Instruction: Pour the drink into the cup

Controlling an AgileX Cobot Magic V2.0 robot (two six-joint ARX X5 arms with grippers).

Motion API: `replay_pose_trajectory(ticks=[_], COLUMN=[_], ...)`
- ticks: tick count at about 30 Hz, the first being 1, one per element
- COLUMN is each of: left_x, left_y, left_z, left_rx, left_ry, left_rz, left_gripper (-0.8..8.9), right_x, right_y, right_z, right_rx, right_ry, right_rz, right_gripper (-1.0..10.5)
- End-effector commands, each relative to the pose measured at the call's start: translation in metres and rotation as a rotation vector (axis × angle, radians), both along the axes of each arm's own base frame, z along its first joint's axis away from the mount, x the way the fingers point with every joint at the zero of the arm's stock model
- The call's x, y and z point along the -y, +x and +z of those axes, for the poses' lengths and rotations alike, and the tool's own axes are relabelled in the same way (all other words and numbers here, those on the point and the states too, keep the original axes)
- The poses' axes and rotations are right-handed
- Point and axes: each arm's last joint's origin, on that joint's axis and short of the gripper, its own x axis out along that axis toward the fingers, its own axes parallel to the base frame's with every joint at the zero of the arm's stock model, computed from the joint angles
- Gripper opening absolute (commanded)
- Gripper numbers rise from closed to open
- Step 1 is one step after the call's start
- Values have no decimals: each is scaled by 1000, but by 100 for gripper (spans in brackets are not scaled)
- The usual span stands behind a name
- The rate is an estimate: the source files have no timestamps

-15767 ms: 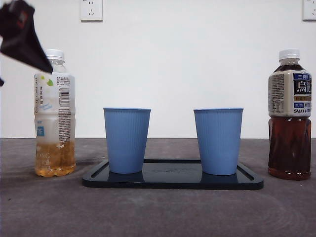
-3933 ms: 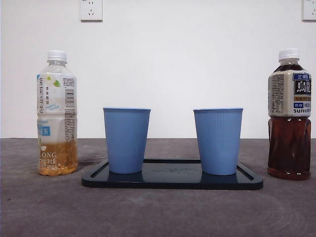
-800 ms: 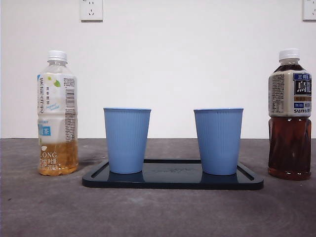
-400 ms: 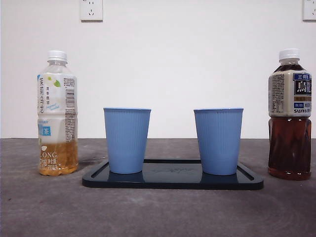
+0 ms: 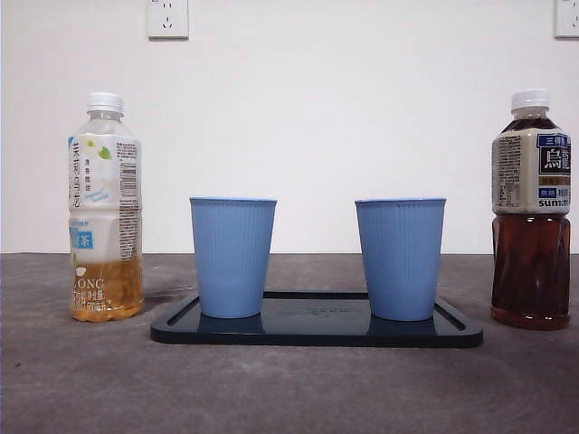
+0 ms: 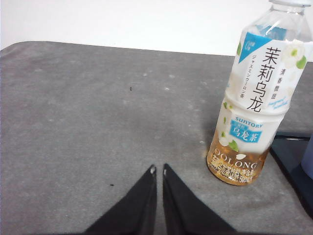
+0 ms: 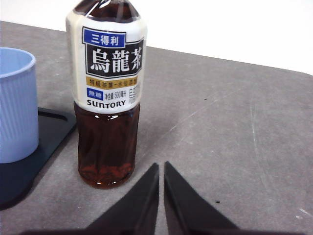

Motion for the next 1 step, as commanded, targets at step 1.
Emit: replay_pose_trajectory(ticks=[1], left_x=[0], left_y=[1], left_z=[-7], left_rx=[-22], left_ry=[18], left_rz=[1], left_gripper=[20], right_x=[0], right_y=[0], right_z=[-2], right_rx=[4], right_ry=[-11], right_rz=[4], right_gripper=[14])
